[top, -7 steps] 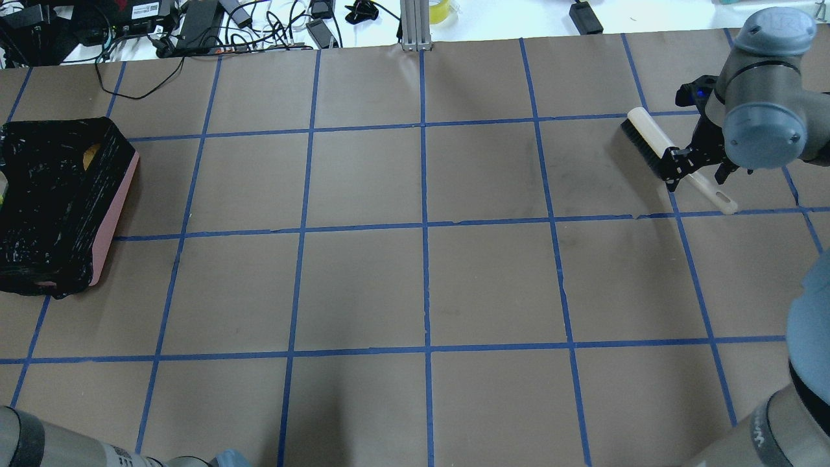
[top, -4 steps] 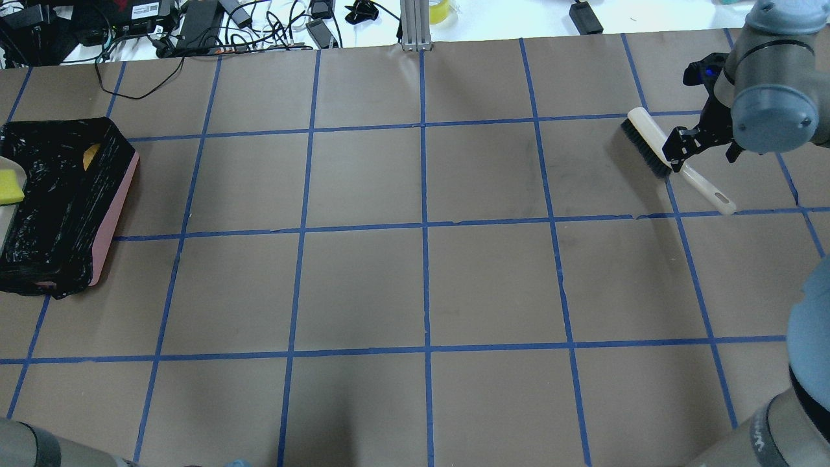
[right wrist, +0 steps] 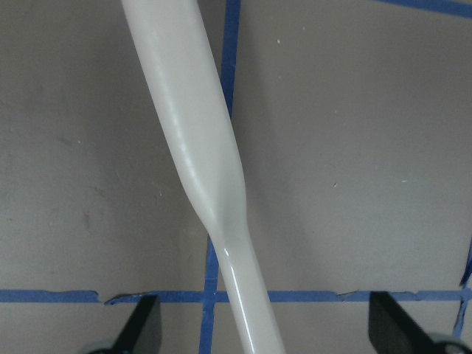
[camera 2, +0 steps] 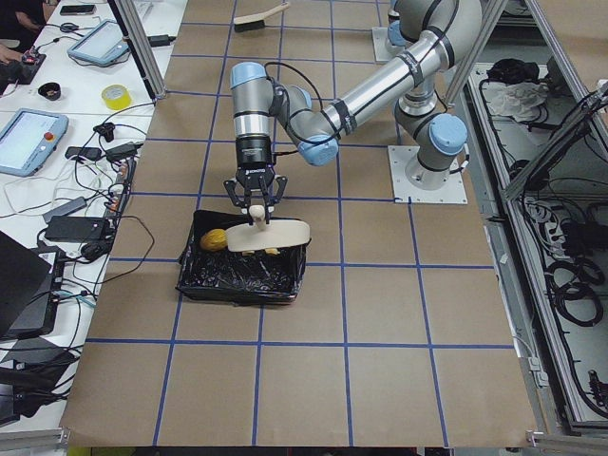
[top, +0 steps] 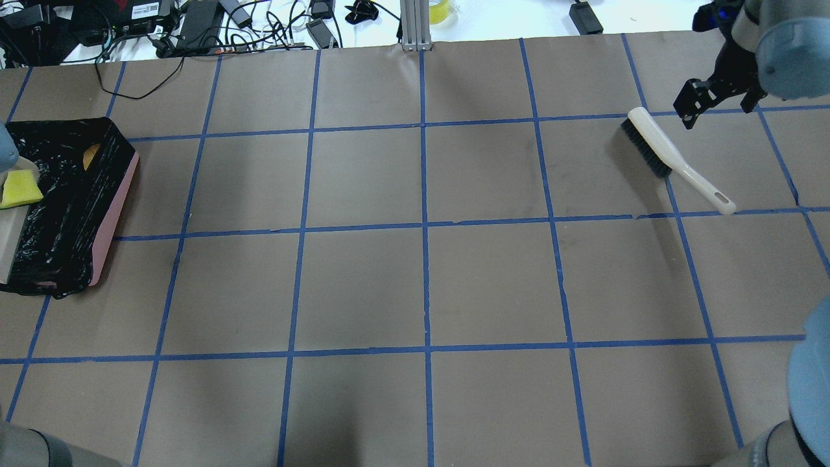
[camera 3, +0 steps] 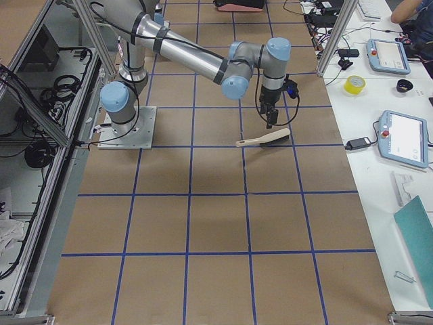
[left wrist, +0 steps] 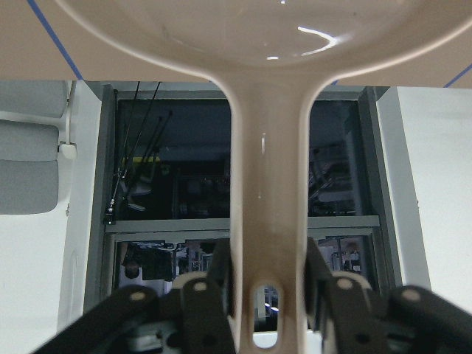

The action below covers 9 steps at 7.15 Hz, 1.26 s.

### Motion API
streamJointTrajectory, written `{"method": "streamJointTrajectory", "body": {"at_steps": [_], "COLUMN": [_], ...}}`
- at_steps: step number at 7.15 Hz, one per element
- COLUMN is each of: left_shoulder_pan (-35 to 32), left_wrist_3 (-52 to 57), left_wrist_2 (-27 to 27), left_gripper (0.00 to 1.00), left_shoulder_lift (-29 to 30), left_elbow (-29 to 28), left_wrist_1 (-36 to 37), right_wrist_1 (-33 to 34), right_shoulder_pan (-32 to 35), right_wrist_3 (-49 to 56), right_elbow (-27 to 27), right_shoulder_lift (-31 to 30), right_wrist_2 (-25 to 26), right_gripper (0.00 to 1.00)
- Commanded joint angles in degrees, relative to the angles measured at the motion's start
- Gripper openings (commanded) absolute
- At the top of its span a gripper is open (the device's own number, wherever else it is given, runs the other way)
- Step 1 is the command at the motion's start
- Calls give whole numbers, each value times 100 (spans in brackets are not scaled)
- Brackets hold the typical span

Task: Sweep and dump trash into bin
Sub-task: 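Open the right gripper to release the brush and raise it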

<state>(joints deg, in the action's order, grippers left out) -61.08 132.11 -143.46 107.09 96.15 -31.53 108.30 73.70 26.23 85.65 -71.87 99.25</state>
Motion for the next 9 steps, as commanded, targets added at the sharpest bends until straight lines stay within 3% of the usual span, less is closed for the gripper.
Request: {"method": "streamJointTrajectory", "body": {"at_steps": [1, 4, 6, 7, 8, 9], "left_shoulder_pan": [-97, -317, -300, -178, -81, -89], "left_wrist_3": [121, 506, 658, 789, 912, 957], "left_wrist_2": [-50, -6, 257, 701, 1123, 2120], "left_gripper": [0, 0, 0, 0, 0, 0], "left_shoulder_lift": [6, -108, -258, -337, -416, -539], "left_elbow": [53, -16, -672, -867, -922, -905], "left_wrist_1": [270, 297, -498, -660, -627, -635], "right_wrist_1": [-1323, -2188, -2296, -2200, -2173, -2094], "right_shoulder_pan": [467, 1398, 1831, 1876, 1868, 1867], "right_wrist_3": [-492, -2037, -2464, -2508, -2509, -2482], "right_elbow": [-583, -506, -216, -58, -5, -4], "right_shoulder_lift": [-596, -1311, -1610, -1829, -1857, -1883], "right_wrist_2": [58, -20, -202, -622, -618, -635], "right_gripper": [100, 100, 99, 99, 99, 100]}}
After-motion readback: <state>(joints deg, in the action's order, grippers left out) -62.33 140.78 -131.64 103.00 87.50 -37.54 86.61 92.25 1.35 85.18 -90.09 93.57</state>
